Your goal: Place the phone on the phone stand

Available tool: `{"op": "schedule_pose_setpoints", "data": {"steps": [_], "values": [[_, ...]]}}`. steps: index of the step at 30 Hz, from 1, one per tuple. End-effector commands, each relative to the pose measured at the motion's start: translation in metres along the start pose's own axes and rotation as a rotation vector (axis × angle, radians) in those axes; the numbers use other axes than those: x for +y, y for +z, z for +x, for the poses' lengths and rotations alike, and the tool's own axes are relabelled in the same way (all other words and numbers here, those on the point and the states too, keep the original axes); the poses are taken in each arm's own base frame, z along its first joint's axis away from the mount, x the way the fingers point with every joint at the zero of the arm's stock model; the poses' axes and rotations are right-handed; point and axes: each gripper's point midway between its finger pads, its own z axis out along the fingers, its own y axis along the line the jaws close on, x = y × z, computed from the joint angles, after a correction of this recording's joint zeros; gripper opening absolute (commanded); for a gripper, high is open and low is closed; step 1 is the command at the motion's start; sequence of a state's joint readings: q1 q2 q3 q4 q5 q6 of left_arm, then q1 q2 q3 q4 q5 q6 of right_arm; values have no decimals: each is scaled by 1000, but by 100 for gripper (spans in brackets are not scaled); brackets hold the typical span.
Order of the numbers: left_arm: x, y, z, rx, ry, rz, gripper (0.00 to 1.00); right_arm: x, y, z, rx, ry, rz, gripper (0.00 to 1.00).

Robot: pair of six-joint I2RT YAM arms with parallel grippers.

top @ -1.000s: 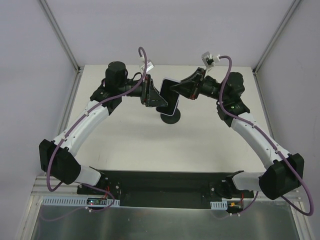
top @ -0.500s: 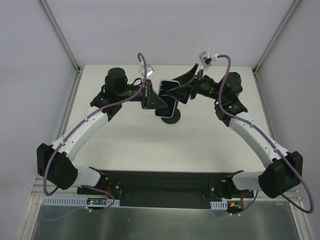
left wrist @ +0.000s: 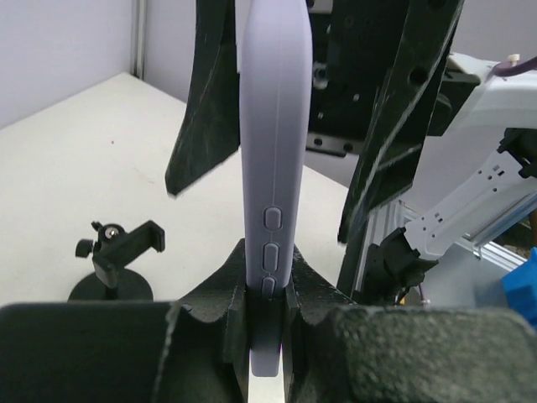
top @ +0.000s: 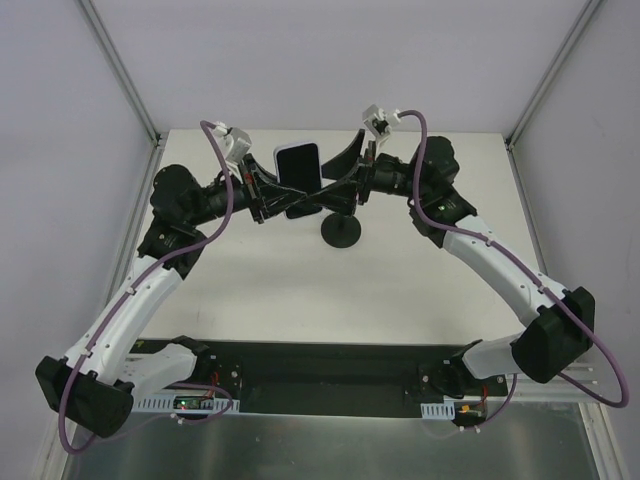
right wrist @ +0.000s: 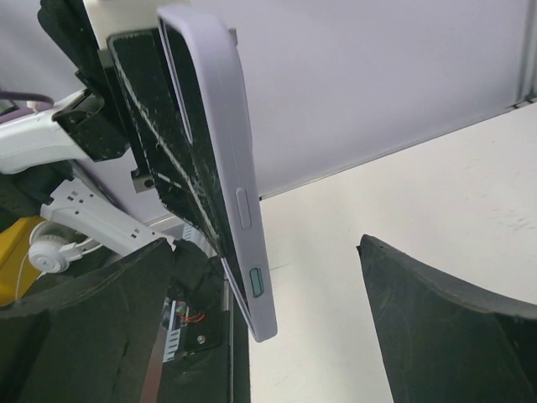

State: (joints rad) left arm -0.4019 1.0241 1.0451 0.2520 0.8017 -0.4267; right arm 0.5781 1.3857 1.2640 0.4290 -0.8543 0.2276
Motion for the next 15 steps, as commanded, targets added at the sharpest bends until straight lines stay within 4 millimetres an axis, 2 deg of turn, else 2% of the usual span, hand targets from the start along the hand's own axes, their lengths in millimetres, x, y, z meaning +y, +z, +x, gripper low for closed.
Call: {"op": "schedule_pose_setpoints", "data": {"steps": [1, 4, 5, 6, 8, 9, 10, 13, 15], "values": [[-25, 1, -27, -66, 98, 133, 0, 27, 4, -18, -22, -98, -79, 94], [-27, 5, -20, -14, 85, 190, 0, 29, -2, -29, -43, -45, -55, 93], [-28, 6, -18, 3, 82, 205, 0, 24, -8, -36, -55, -21, -36, 93], [-25, 8, -13, 26, 67, 212, 0, 25, -11, -41, -63, 38, -28, 88], [-26, 9, -11, 43, 61, 231, 0, 21, -20, -46, -71, 50, -11, 85], [-24, 10, -9, 50, 52, 231, 0, 24, -20, -46, -63, 29, -14, 84], [-24, 11, -9, 52, 51, 233, 0, 22, -23, -37, -20, -2, 14, 84], [-23, 13, -4, 77, 43, 258, 0, 34, -22, -18, 102, -82, 14, 89], [-22, 14, 0, 93, 39, 267, 0, 37, -21, -14, 137, -61, 22, 89]]}}
